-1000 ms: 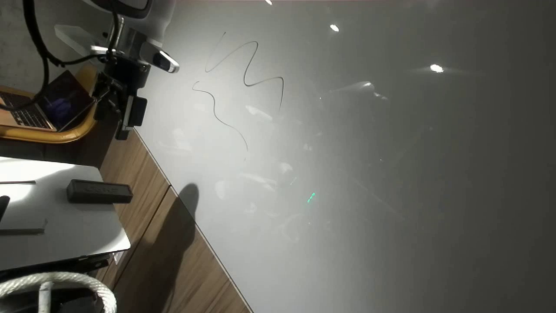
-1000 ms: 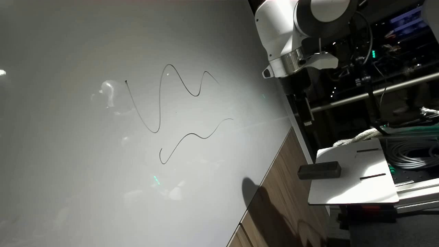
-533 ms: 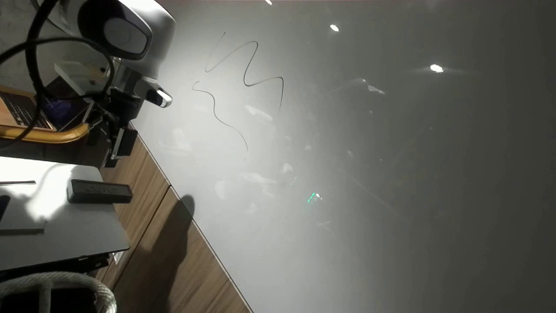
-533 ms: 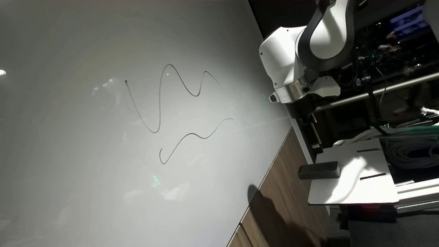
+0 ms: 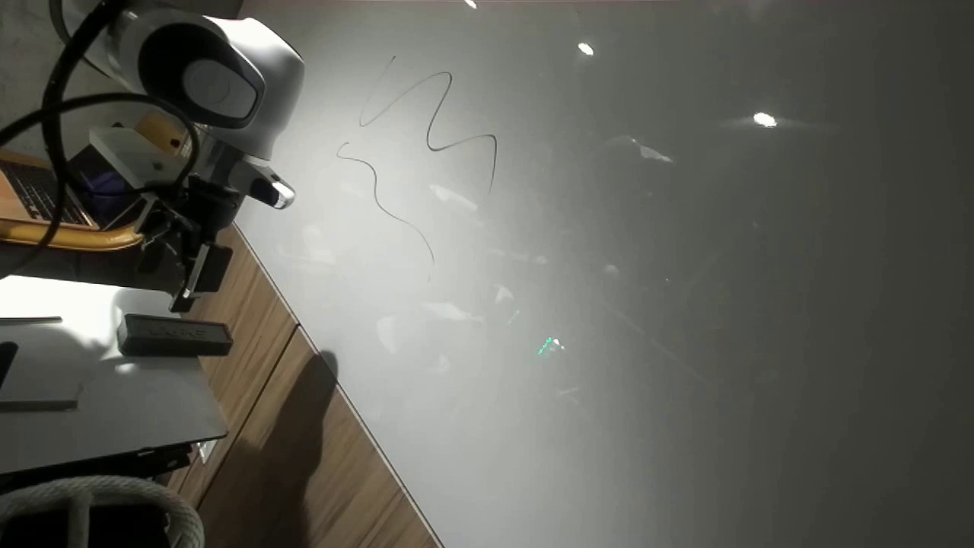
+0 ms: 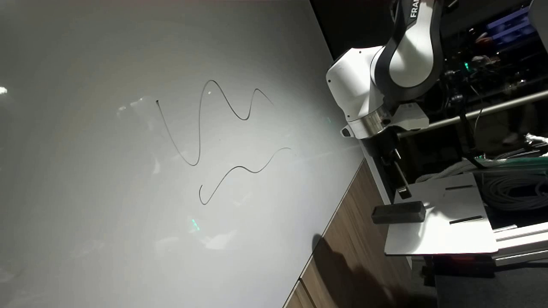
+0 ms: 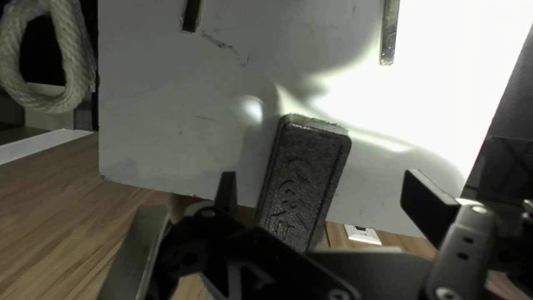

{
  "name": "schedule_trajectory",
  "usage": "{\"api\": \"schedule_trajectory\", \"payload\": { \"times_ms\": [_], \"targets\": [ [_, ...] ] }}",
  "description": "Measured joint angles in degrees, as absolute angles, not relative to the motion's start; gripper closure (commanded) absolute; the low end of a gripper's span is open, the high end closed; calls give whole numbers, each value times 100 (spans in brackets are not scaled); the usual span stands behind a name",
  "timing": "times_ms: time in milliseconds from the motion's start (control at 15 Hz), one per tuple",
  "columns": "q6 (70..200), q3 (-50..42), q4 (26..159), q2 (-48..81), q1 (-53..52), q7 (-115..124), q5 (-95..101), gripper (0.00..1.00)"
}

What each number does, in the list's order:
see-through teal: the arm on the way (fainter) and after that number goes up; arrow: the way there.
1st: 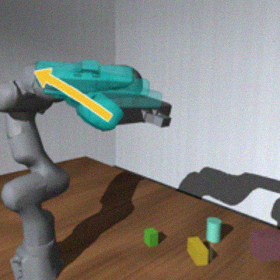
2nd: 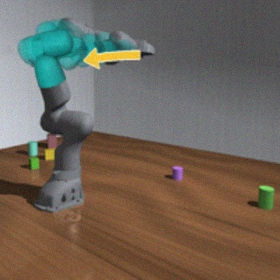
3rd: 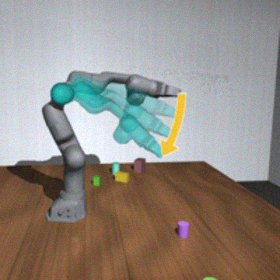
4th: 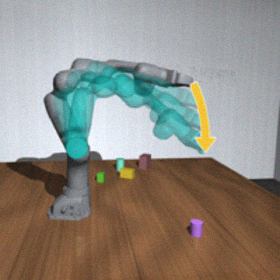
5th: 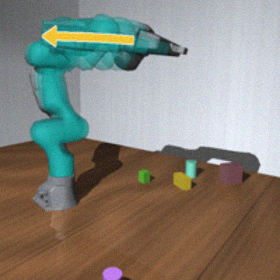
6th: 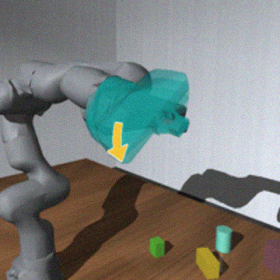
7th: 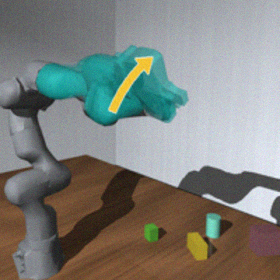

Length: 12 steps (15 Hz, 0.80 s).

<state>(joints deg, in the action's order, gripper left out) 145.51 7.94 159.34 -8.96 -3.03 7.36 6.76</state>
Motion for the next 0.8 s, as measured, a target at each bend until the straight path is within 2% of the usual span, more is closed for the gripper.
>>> {"api": "schedule_trajectory", "payload": {
  "times_ms": [400,800],
  "targets": [
    [14655,796,15936,-764,-307,1001,885,0],
    [15223,810,15936,-234,-297,2825,1913,0]
  ]
}}
